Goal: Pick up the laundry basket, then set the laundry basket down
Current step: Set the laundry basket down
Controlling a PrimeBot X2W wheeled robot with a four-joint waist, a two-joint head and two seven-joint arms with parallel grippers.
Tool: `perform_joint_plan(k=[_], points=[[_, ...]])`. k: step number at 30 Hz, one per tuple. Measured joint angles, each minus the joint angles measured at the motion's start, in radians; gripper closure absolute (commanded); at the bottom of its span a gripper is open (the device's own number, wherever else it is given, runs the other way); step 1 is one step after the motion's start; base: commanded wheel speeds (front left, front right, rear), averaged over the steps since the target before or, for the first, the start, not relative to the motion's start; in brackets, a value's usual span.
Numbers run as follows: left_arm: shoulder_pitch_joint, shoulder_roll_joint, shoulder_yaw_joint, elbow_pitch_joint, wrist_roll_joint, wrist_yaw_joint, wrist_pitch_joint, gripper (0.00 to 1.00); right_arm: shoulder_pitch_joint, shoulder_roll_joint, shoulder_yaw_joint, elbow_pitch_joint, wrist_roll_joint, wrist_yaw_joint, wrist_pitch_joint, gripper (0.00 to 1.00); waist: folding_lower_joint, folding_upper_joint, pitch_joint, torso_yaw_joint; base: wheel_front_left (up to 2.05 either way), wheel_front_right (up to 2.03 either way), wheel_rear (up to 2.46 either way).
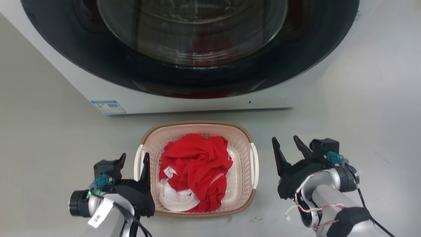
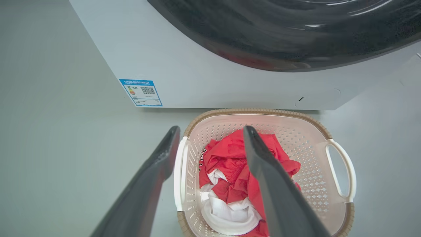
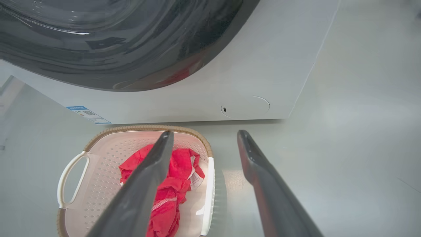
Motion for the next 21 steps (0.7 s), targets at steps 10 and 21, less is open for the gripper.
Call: perform_joint_plan(k=[10, 21], points=[[0.226, 0.023, 0.076, -0.201, 0.078, 0.018, 0.0, 0.0, 0.22, -0.041, -0.119, -0.2, -0.115, -0.001, 0.0, 0.0, -0.0001, 0.0, -0.145, -0.003, 0.0, 0.0, 0.0], [0.465, 0.038, 0.201, -0.438, 0.186, 0.026, 0.0, 0.0, 0.466, -0.044, -0.295, -0.412, -0.27, -0.001, -0.001, 0.0, 0.0, 0.0, -0.275, -0.01, 0.0, 0.0, 0.0]])
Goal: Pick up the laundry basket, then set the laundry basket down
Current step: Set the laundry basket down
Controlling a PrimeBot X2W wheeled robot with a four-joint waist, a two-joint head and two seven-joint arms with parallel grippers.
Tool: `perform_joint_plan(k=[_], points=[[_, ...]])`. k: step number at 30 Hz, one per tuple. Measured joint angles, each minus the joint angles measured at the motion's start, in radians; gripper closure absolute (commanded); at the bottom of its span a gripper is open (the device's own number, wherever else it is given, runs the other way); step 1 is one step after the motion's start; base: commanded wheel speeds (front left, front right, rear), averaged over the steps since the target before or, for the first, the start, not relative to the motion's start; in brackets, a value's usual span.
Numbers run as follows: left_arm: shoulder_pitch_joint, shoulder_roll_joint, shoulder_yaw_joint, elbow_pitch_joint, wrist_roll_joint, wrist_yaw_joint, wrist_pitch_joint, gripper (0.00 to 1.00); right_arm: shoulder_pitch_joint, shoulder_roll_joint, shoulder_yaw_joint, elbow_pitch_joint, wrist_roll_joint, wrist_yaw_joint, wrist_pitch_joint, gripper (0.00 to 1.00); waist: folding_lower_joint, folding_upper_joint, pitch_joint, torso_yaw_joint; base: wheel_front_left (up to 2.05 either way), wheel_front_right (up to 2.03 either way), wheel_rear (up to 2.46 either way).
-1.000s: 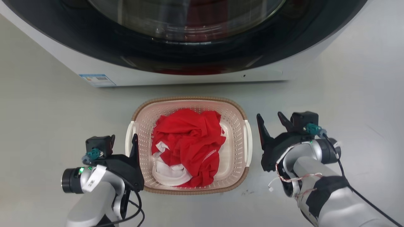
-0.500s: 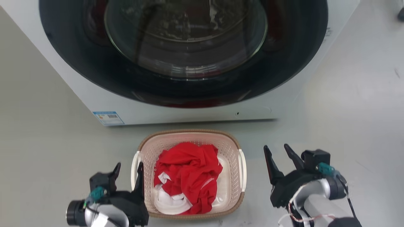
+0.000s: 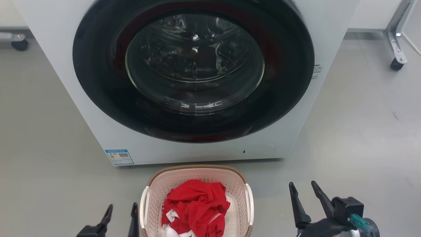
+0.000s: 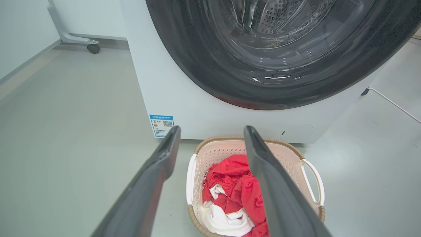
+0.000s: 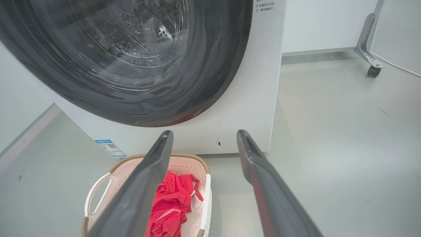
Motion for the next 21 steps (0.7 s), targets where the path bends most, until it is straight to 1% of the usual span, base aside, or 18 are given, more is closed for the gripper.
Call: perform_joint_plan(k=[2, 5, 6, 9, 12, 21], points=[[0.054, -0.004, 0.051, -0.054, 0.035, 0.0, 0.0, 0.0, 0.051, 0.004, -0.042, -0.06, -0.048, 0.0, 0.0, 0.0, 0.0, 0.0, -0.025, -0.004, 0.0, 0.0, 0.0], [0.103, -0.025, 0.095, -0.109, 0.066, 0.0, 0.0, 0.0, 0.103, 0.013, -0.075, -0.118, -0.098, 0.0, -0.001, 0.0, 0.0, 0.0, -0.046, -0.008, 0.0, 0.0, 0.0], [0.139, -0.033, 0.118, -0.145, 0.083, 0.0, 0.0, 0.0, 0.134, 0.02, -0.098, -0.156, -0.121, 0.0, -0.001, 0.0, 0.0, 0.0, -0.057, -0.013, 0.0, 0.0, 0.0], [0.187, -0.051, 0.147, -0.189, 0.119, 0.0, 0.0, 0.0, 0.181, 0.029, -0.131, -0.205, -0.164, 0.0, -0.001, 0.0, 0.0001, 0.0, -0.069, -0.021, 0.0, 0.0, 0.0], [0.217, -0.062, 0.156, -0.236, 0.139, 0.0, 0.0, 0.0, 0.227, 0.037, -0.159, -0.253, -0.197, -0.001, -0.001, 0.0, 0.0, 0.0, -0.075, -0.029, 0.0, 0.0, 0.0], [0.259, -0.074, 0.165, -0.316, 0.198, 0.0, 0.0, 0.0, 0.284, 0.055, -0.198, -0.336, -0.274, -0.003, -0.001, 0.0, 0.0001, 0.0001, -0.088, -0.038, 0.0, 0.0, 0.0]])
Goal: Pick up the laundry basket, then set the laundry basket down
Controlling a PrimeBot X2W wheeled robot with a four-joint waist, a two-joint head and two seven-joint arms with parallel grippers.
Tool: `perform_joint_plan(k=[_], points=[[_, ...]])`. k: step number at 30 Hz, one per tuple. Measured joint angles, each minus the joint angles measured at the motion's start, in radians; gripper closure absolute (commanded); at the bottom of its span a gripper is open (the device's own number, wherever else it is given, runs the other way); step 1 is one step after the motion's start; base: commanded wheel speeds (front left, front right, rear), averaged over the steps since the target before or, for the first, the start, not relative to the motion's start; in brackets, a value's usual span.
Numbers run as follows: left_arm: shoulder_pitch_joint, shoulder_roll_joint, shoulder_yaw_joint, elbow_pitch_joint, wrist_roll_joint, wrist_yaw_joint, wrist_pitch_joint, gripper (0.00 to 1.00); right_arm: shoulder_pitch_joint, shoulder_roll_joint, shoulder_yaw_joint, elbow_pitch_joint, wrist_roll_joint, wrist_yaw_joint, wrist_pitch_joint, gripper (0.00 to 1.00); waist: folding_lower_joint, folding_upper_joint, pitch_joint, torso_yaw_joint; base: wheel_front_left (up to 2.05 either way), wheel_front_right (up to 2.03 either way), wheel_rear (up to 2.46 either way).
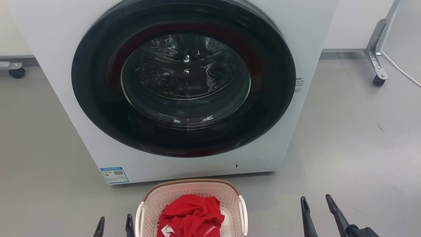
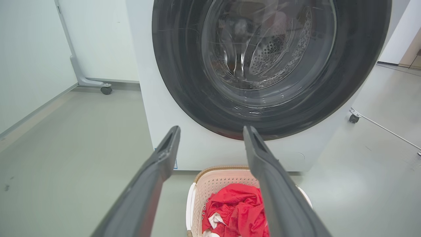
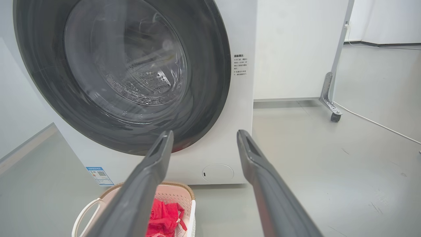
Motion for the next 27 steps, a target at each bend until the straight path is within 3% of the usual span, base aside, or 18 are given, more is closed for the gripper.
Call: perform_joint_plan(k=[26, 27], points=[[0.042, -0.02, 0.026, -0.073, 0.103, 0.0, 0.0, 0.0, 0.048, 0.028, -0.03, -0.079, -0.07, 0.0, 0.0, 0.0, 0.0001, 0.0, -0.001, -0.01, 0.0, 0.0, 0.0], [0.041, -0.02, 0.023, -0.066, 0.104, -0.001, 0.001, 1.0, 0.048, 0.029, -0.029, -0.072, -0.07, 0.0, 0.002, 1.0, 0.0001, 0.0, -0.001, -0.01, 0.0, 0.0, 0.0]])
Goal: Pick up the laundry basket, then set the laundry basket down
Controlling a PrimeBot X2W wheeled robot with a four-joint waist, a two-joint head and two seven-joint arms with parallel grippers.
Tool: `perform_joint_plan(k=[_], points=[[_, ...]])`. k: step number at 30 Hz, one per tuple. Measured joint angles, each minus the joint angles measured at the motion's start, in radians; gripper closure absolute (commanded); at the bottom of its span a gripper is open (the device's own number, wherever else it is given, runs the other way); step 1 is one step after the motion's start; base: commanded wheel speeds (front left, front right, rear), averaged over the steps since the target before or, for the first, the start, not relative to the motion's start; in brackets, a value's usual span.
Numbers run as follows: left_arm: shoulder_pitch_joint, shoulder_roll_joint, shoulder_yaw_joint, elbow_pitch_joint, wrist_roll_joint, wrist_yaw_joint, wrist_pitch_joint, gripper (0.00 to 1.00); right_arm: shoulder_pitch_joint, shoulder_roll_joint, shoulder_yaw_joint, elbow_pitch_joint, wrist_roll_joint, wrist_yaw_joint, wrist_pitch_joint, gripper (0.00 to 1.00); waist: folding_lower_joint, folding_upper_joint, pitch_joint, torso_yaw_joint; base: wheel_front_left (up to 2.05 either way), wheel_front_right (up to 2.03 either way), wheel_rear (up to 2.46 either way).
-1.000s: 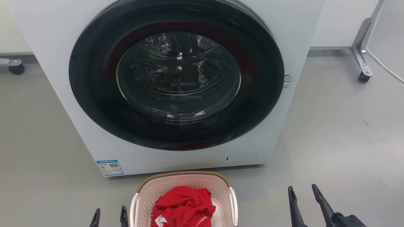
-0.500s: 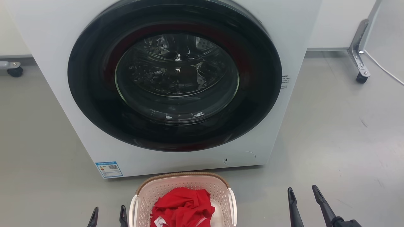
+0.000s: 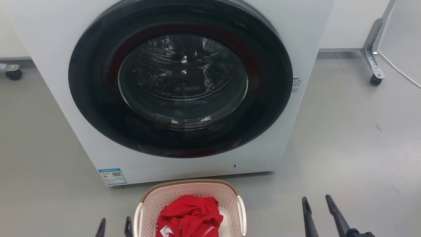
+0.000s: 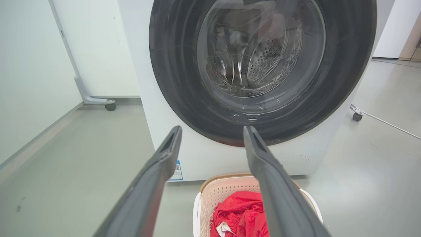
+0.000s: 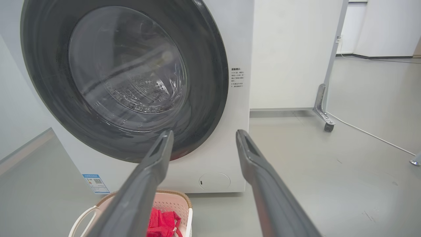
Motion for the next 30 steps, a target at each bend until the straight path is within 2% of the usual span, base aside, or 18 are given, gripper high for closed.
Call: perform_joint_plan(k=[5, 11, 30], points=[[0.001, 0.0, -0.002, 0.05, -0.004, 0.0, 0.001, 1.0, 0.003, 0.001, 0.004, 0.054, 0.002, 0.001, 0.004, 1.0, 0.0, 0.0001, 0.0, 0.0, 0.0, 0.0, 0.0], [-0.002, 0.0, 0.004, 0.056, -0.034, -0.01, 0.012, 1.0, 0.001, 0.003, -0.013, 0.059, 0.036, 0.007, 0.013, 1.0, 0.0001, 0.0, 0.001, 0.001, 0.0, 0.0, 0.0], [-0.051, -0.011, 0.055, 0.107, -0.336, -0.056, 0.09, 1.0, -0.029, 0.014, -0.096, 0.101, 0.336, 0.058, 0.092, 1.0, 0.0001, 0.0, 0.002, 0.005, 0.0, 0.0, 0.0]])
